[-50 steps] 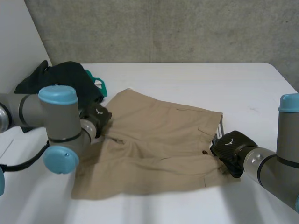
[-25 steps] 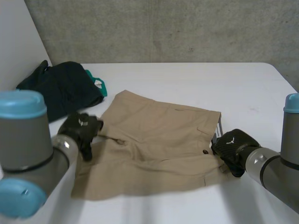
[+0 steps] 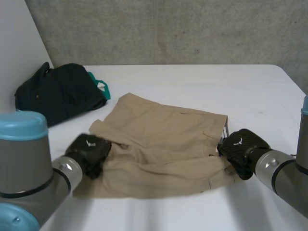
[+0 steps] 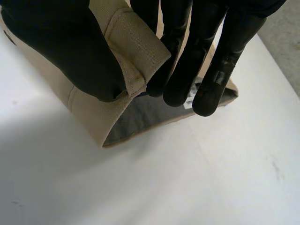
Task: Fold the laundry.
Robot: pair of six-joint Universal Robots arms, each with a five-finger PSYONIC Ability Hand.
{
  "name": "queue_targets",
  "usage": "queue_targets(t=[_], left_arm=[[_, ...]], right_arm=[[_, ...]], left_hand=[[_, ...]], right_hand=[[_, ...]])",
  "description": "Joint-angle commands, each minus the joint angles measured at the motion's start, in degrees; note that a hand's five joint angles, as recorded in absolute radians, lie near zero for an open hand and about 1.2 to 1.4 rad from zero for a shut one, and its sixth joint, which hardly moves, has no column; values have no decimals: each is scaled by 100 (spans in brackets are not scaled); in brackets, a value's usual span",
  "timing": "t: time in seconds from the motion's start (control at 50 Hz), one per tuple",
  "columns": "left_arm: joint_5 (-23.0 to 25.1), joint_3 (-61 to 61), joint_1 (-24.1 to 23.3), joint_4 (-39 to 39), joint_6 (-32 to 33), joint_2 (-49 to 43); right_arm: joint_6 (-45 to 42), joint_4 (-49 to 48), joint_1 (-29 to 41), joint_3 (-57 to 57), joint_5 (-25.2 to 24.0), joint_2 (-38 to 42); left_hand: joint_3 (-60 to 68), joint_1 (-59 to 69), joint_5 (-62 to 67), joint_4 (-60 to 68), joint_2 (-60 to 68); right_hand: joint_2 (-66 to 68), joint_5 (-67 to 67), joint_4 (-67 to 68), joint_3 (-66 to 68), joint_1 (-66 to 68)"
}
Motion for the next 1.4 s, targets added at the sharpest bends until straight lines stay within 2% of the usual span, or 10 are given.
queue_targets(t=[0.02, 0.14, 0.48, 0.62, 0.66, 0.68, 0.88, 1.06, 1.22, 1.4], left_arm=[[-19, 366, -43, 27, 54, 842], [-36, 1253, -43, 369, 124, 10], [60, 5391, 45, 2302, 774, -3821], [367, 6168, 19, 2356, 783, -4746], [482, 6133, -8, 2374, 783, -4773], [604, 6045, -43, 2391, 774, -4765], [597, 4816, -201, 2919, 730, -3474], [535, 2480, -219, 2849, 529, -1910], [553, 1185, -201, 2769, -516, -1241], [544, 921, -175, 2760, -720, -1161]], right_arm=[[0, 25, 0, -421, -9, -61], [105, -62, 9, -1186, 88, 333], [370, -1652, 79, -4612, 1177, 3601], [167, -1715, 88, -5835, 1827, 4754], [141, -1715, 96, -5976, 1977, 4825], [158, -1715, 105, -6046, 2091, 4826], [878, -1540, 237, -5320, 1978, 3562], [2037, -784, 124, -2887, 555, 1856], [2399, -1116, -281, -1785, 176, 1933], [2347, -1601, -299, -1907, 167, 2557]], left_hand=[[1220, 1455, 1443, 1160, 1186], [1220, 1455, 1443, 1160, 1186], [1220, 1455, 1443, 1160, 1186], [1189, 1424, 1411, 1129, 1155], [-1837, -1602, -1615, -1897, -1871], [-5780, -5545, -5557, -5840, -5814], [-5780, -5545, -5557, -5840, -5814], [-5780, -5545, -5557, -5840, -5814], [-5780, -5545, -5557, -5840, -5814], [-5780, -5545, -5557, -5840, -5814]], right_hand=[[1315, 1275, 1191, 1167, 2518], [1315, 1275, 1191, 1167, 2518], [1315, 1275, 1191, 1167, 2518], [1315, 1275, 1191, 1167, 2518], [-2843, -2883, -2967, -2991, -1640], [-5685, -5725, -5809, -5833, -4482], [-5685, -5725, -5809, -5833, -4482], [-5595, -5634, -5719, -5743, -4392], [-4100, -4139, -4223, -4248, -2896], [-2147, -2186, -2271, -2295, -944]])
